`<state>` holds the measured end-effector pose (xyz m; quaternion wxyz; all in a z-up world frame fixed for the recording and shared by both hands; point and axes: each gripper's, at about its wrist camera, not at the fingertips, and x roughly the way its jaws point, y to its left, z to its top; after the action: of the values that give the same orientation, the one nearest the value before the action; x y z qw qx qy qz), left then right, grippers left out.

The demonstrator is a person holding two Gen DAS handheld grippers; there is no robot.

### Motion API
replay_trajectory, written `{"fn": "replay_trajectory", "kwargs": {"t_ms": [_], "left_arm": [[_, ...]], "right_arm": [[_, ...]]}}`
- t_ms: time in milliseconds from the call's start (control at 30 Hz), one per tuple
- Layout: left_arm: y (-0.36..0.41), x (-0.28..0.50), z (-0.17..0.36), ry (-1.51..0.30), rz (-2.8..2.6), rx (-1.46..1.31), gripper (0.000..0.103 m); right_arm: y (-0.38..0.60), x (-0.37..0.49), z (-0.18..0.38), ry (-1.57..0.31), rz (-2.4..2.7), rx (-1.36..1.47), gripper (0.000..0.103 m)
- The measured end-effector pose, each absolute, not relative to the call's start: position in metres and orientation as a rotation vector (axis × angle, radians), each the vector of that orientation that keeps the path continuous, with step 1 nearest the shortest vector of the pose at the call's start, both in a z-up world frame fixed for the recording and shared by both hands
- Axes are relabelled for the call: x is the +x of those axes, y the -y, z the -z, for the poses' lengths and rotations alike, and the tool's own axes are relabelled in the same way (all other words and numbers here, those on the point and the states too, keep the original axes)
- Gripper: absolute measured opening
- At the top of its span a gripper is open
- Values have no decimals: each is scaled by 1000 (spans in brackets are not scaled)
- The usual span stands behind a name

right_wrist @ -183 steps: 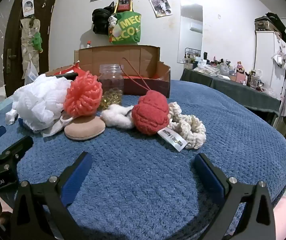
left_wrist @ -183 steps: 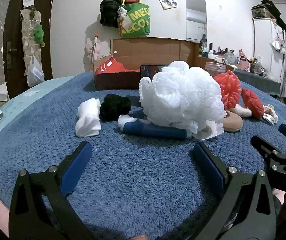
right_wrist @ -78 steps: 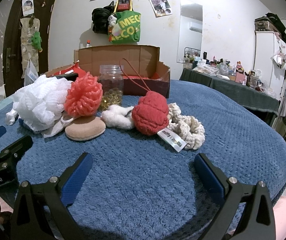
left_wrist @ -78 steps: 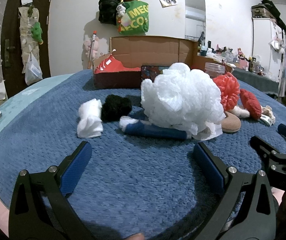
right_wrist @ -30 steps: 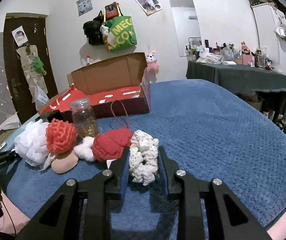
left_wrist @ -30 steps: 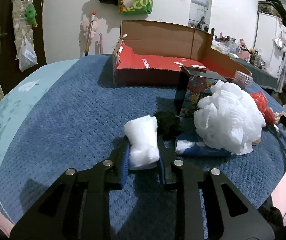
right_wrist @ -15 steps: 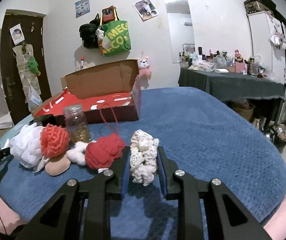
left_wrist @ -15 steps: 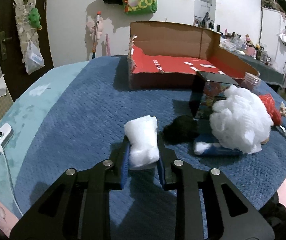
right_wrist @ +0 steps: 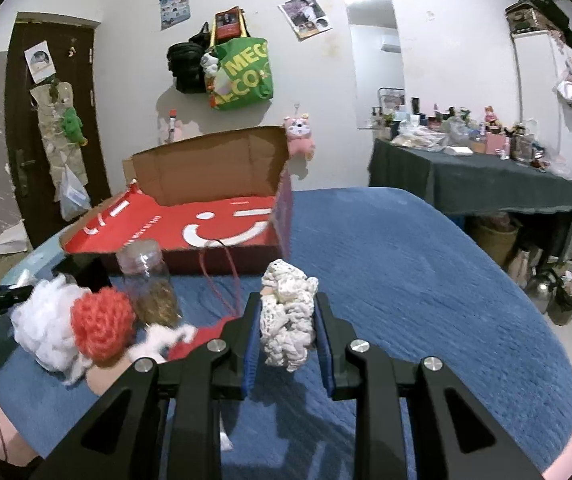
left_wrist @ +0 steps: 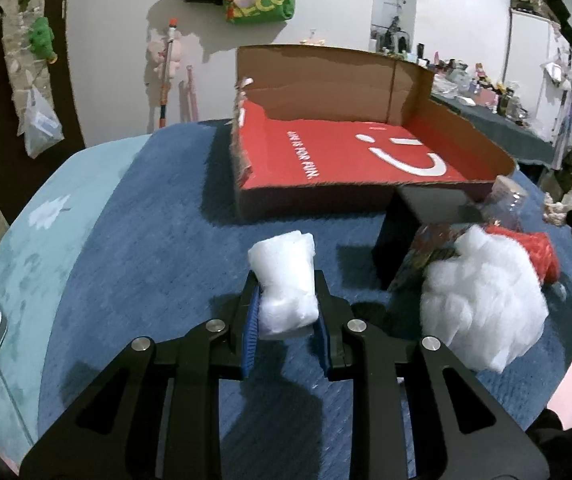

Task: Organize soft objects
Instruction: 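Carry the white sock and cream scrunchie into the red-lined box with both tools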

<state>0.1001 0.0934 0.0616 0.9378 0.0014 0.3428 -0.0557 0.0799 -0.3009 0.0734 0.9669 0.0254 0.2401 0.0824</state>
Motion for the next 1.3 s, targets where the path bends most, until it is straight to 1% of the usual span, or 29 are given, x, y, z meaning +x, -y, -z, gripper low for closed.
{"fn": "replay_trajectory", "kwargs": {"t_ms": [433,833,1033,1300], "left_arm": [[-82,124,-64,-740,175,44,22],[-75,172,-82,-757,265,119,22],[-61,206,-88,-801,350,150,22],[-29,248,-90,-868,465,196,22]], "right_arm": [[267,97,-83,-501,-260,9,27],[242,149,-101,-505,-335,-90,27],[227,185,-103,-562,-415,-104,27],[203,231,-92,-679,-514,-145,27]]}}
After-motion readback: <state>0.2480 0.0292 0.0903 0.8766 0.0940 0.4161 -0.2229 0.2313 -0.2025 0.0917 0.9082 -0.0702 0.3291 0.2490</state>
